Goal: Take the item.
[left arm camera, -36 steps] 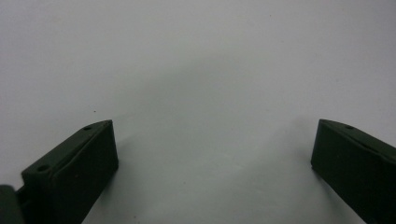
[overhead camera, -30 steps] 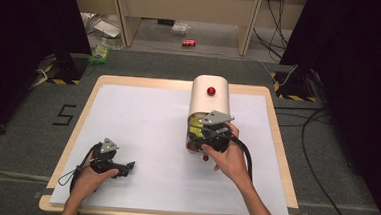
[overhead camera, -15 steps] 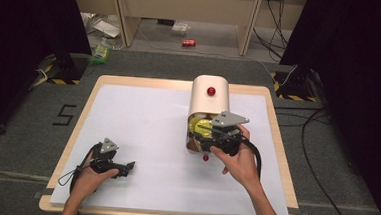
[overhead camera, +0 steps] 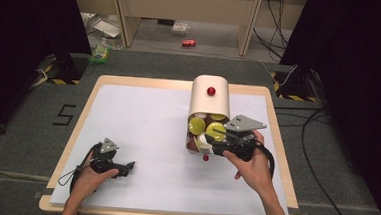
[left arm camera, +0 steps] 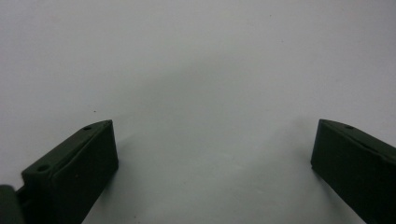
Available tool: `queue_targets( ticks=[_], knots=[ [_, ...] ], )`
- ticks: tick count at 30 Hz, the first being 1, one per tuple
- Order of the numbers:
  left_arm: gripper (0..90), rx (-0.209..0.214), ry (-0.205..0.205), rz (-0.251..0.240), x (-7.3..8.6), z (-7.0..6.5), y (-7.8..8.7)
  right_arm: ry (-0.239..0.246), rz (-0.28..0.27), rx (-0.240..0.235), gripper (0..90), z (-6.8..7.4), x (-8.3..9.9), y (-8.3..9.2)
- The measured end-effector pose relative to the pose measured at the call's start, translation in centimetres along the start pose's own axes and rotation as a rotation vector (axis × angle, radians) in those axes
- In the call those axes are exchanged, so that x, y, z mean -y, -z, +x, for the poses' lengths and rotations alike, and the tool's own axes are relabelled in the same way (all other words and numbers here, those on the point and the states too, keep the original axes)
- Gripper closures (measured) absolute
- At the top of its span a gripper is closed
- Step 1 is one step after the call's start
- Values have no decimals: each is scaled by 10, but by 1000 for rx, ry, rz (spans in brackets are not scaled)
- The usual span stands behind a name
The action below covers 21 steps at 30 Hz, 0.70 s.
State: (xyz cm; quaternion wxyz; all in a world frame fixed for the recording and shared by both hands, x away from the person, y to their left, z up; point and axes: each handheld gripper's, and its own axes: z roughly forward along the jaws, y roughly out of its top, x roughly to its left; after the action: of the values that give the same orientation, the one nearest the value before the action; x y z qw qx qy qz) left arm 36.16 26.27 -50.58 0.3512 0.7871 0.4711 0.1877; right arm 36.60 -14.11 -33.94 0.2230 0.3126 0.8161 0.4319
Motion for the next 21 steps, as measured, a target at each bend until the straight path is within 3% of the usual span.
queue_targets(
  ticks=[11,21],
  knots=[
    [0,1,-2,1,0,0,0,-77,-39,49,396,-31,13,27],
    [0,1,-2,1,0,0,0,-124,-21,126,396,-57,28,36]
  ],
)
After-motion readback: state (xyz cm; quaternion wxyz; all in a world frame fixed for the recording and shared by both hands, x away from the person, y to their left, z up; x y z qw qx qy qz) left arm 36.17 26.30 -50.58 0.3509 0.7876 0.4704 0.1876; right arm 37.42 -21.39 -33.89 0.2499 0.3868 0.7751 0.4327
